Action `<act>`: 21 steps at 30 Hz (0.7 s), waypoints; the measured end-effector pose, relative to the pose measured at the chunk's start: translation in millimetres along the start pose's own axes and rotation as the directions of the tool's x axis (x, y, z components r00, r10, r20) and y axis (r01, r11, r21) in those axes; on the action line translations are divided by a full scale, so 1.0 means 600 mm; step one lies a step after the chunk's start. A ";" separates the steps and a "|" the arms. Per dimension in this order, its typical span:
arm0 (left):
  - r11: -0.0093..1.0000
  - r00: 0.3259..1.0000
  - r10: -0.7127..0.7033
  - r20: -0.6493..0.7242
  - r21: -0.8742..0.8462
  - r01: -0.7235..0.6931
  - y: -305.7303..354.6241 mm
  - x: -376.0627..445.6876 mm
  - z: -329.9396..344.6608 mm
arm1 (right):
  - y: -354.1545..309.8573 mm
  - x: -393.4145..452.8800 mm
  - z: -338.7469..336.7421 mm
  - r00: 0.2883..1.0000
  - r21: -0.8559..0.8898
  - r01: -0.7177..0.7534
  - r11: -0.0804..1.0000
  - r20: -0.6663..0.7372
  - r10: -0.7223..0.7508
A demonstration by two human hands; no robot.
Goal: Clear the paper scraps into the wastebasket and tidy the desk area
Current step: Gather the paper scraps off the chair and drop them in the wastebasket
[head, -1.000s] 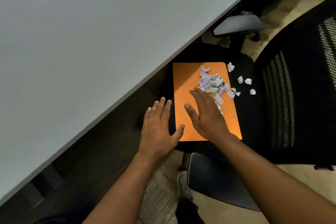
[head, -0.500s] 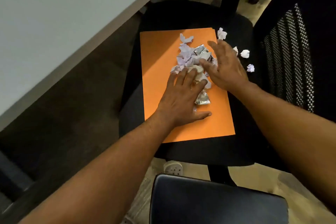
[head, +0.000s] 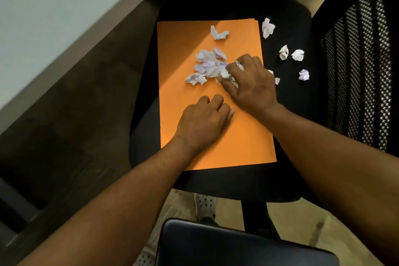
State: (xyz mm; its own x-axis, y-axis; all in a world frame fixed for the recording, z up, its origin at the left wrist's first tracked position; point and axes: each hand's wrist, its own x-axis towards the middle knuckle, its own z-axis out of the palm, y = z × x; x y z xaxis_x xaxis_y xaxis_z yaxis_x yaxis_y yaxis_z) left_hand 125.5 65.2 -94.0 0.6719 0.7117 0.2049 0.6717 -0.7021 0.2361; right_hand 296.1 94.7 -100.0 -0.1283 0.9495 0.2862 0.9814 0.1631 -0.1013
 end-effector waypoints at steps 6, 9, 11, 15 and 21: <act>0.996 0.998 -0.061 -0.004 -0.062 0.061 0.003 -0.001 0.000 | -0.005 -0.005 -0.001 0.998 0.078 0.014 0.997 -0.069 -0.008; 0.994 0.996 -0.073 -0.057 -0.084 0.068 0.001 -0.002 0.001 | -0.006 -0.003 -0.007 0.994 0.124 -0.028 0.992 -0.103 0.041; 0.989 0.991 -0.087 -0.106 -0.127 0.073 0.000 -0.001 -0.001 | -0.007 -0.001 -0.014 0.984 0.165 -0.107 0.981 -0.123 0.128; 0.963 0.962 -0.179 -0.205 -0.235 0.129 -0.006 -0.009 -0.012 | -0.012 -0.001 -0.037 0.936 0.246 -0.237 0.940 -0.202 0.289; 0.938 0.906 -0.268 -0.329 -0.303 0.167 -0.015 -0.023 -0.072 | -0.028 0.017 -0.082 0.845 0.310 -0.314 0.897 -0.340 0.413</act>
State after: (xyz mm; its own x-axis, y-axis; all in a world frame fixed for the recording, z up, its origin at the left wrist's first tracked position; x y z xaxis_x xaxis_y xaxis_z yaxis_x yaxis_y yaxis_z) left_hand 96.7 63.0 -58.1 0.3260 0.8395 0.4347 0.6479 -0.5332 0.5439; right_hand 285.2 88.8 -48.7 0.3456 0.7786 0.5238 0.8766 -0.0687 -0.4762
